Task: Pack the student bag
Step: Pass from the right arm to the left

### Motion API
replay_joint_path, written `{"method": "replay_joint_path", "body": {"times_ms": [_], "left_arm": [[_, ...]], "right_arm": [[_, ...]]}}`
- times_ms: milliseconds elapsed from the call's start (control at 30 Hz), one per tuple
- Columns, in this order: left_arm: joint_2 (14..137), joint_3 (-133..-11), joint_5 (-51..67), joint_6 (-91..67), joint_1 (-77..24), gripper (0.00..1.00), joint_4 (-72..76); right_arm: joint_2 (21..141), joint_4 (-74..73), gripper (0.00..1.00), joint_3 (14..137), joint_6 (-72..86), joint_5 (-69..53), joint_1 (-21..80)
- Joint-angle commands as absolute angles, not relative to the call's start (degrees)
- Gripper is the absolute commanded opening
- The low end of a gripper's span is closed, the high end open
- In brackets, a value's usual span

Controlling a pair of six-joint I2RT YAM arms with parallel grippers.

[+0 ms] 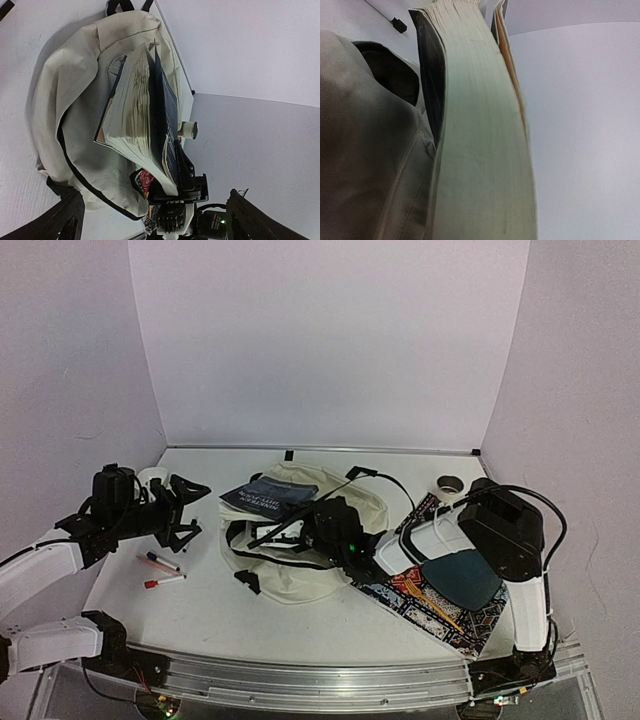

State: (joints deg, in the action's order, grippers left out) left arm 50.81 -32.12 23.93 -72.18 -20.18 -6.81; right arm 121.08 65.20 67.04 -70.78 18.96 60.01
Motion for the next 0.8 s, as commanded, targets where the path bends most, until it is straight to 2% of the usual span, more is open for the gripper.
{"method": "replay_joint_path", "body": {"times_ms": [0, 500, 767], "left_arm": [[51.66, -30.51, 25.33, -77.78, -21.61, 0.99, 3.7], [59.95, -32.18, 15.17, -81.75, -28.44, 0.99, 10.99], [66.08, -31.12, 12.57, -85.48, -31.5, 0.89, 19.14]], "right_arm": [[117.56, 75.46, 0.0, 72.75, -73.41, 22.22, 61.04], [117.66, 77.07, 0.0, 74.87, -76.69, 24.61, 62.88], [117.07, 78.47, 0.0, 74.72, -77.55, 26.12, 63.8]]}}
